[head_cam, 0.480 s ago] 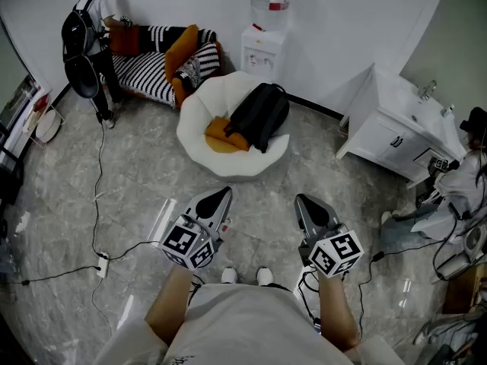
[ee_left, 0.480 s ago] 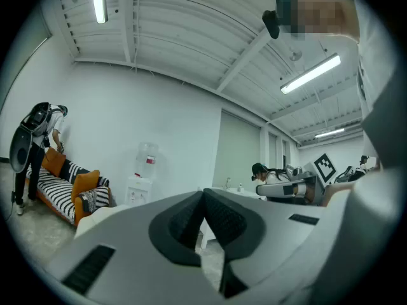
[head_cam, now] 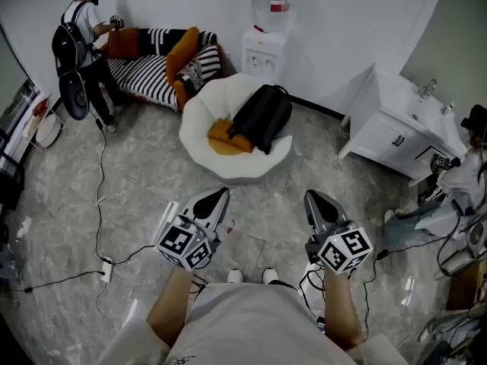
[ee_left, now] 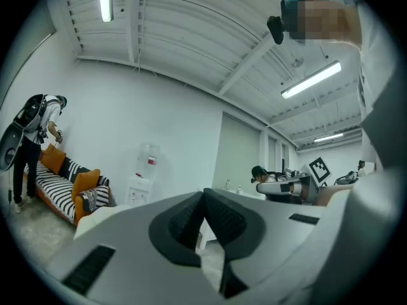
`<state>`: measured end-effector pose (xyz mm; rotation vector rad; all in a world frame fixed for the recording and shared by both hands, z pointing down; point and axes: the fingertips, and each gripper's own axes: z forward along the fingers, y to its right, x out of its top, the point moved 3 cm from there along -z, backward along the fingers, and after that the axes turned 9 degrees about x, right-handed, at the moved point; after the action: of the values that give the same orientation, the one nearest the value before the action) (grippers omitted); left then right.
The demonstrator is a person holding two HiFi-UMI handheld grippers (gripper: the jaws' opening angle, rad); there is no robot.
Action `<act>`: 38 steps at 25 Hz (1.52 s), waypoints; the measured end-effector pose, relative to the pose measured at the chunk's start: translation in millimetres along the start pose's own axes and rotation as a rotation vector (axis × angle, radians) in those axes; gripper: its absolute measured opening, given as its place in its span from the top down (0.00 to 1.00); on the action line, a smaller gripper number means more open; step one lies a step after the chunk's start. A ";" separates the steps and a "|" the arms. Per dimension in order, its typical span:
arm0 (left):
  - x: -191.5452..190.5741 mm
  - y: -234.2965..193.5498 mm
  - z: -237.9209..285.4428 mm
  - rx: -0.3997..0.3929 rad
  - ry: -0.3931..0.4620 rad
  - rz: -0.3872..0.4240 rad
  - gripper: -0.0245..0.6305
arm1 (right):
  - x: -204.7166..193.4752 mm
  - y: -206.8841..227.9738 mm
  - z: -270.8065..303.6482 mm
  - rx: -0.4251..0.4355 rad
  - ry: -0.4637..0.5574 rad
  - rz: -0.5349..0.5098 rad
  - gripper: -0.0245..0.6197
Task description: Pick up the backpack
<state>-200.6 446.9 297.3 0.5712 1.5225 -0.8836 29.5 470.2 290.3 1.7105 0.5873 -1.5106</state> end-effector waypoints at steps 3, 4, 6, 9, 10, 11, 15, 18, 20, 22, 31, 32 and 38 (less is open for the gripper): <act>2.8 -8.4 -2.3 0.006 -0.001 0.015 0.97 | 0.6 -0.2 3.4 -0.008 0.000 0.000 0.96; 3.5 -10.4 -3.6 0.005 -0.001 0.016 0.97 | 0.4 -1.5 4.4 -0.008 -0.003 -0.001 0.96; 4.7 -14.0 -6.7 -0.001 0.003 0.009 0.97 | -0.2 -5.6 6.1 -0.007 -0.007 -0.002 0.96; 6.1 -20.4 -9.7 -0.006 0.009 -0.003 0.97 | -1.7 -11.3 9.6 -0.003 -0.013 -0.004 0.96; 6.3 -22.4 -10.7 -0.007 0.009 -0.006 0.97 | -2.8 -12.8 10.7 -0.001 -0.015 -0.002 0.96; 6.4 -24.5 -12.0 -0.008 0.009 -0.008 0.97 | -4.0 -14.3 11.8 0.001 -0.016 0.003 0.96; 7.2 -35.9 -19.8 -0.004 0.016 -0.023 0.97 | -8.3 -22.0 16.3 0.014 -0.028 0.017 0.96; 6.5 -43.2 -22.4 0.008 0.014 -0.030 0.97 | -9.8 -24.1 19.8 0.024 -0.040 0.025 0.96; 5.4 -44.6 -20.5 0.013 0.005 -0.026 0.97 | -9.1 -22.1 21.9 0.027 -0.044 0.031 0.96; 4.1 -44.2 -18.5 0.012 0.001 -0.028 0.97 | -9.1 -19.0 23.8 0.029 -0.042 0.039 0.96; 6.5 -56.1 4.3 0.027 0.004 -0.047 0.97 | -8.8 5.9 52.9 0.055 -0.038 0.030 0.96; 6.4 -58.0 10.1 0.029 0.000 -0.050 0.97 | -8.7 11.2 57.0 0.058 -0.043 0.028 0.96; 8.9 -66.1 56.8 0.034 -0.001 -0.034 0.97 | -2.4 52.2 81.7 0.069 -0.059 0.022 0.96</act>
<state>-219.5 361.6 303.0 0.5712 1.5229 -0.9372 18.3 374.9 304.7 1.7125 0.4897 -1.5760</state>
